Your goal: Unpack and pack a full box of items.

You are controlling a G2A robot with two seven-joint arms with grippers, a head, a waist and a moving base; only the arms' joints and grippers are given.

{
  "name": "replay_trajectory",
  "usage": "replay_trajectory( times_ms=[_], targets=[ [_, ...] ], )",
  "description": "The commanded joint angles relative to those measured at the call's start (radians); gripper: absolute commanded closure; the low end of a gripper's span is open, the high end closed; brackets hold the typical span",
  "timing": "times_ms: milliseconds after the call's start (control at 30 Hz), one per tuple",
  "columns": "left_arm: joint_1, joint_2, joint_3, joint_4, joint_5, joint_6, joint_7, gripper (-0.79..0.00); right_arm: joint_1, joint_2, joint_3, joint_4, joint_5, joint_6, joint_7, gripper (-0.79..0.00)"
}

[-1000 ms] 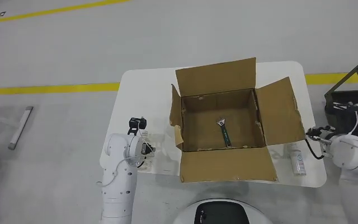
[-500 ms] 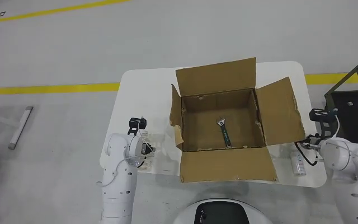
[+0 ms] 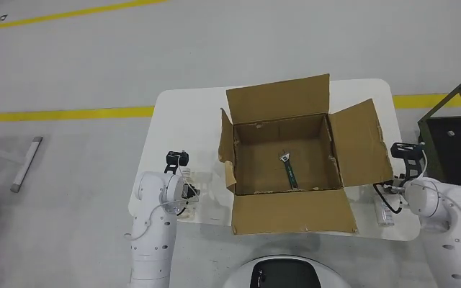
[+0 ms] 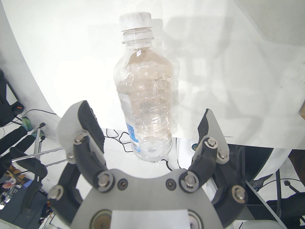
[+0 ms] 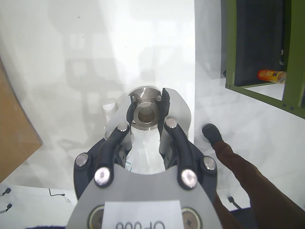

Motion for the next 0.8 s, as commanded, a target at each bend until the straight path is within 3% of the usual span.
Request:
replay_trajectory(
  times_ms=[0,133,200,400,500,533,567,767],
  targets=[
    [0.000,0.000,0.000,0.000,0.000,0.000,0.000,-0.785,-0.001,0.001,0.000,0.000,0.002,0.001,0.000,-0.228],
    [0.000,0.000,0.000,0.000,0.000,0.000,0.000,-0.785,-0.006,0.002,0.004,-0.001,0.006,0.005,-0.002,-0.271],
    [0.000,0.000,0.000,0.000,0.000,0.000,0.000,-0.785,-0.009,0.003,0.008,-0.005,0.010,0.006,-0.002,-0.329],
    [0.000,0.000,0.000,0.000,0.000,0.000,0.000,-0.785,-0.018,0.007,0.070,-0.088,0.025,0.049,-0.030,-0.329],
    [0.000,0.000,0.000,0.000,0.000,0.000,0.000,-0.785,-0.012,0.003,0.125,-0.162,0.075,0.135,-0.124,-0.219],
    [0.000,0.000,0.000,0.000,0.000,0.000,0.000,-0.785,-0.010,0.000,0.137,-0.188,0.103,0.159,-0.173,-0.062],
    [0.000,0.000,0.000,0.000,0.000,0.000,0.000,-0.785,-0.011,-0.003,0.143,-0.209,0.139,0.182,-0.224,0.000],
    [0.000,0.000,0.000,0.000,0.000,0.000,0.000,-0.785,-0.007,-0.020,0.091,-0.365,0.324,0.167,-0.488,0.000]
  ],
)
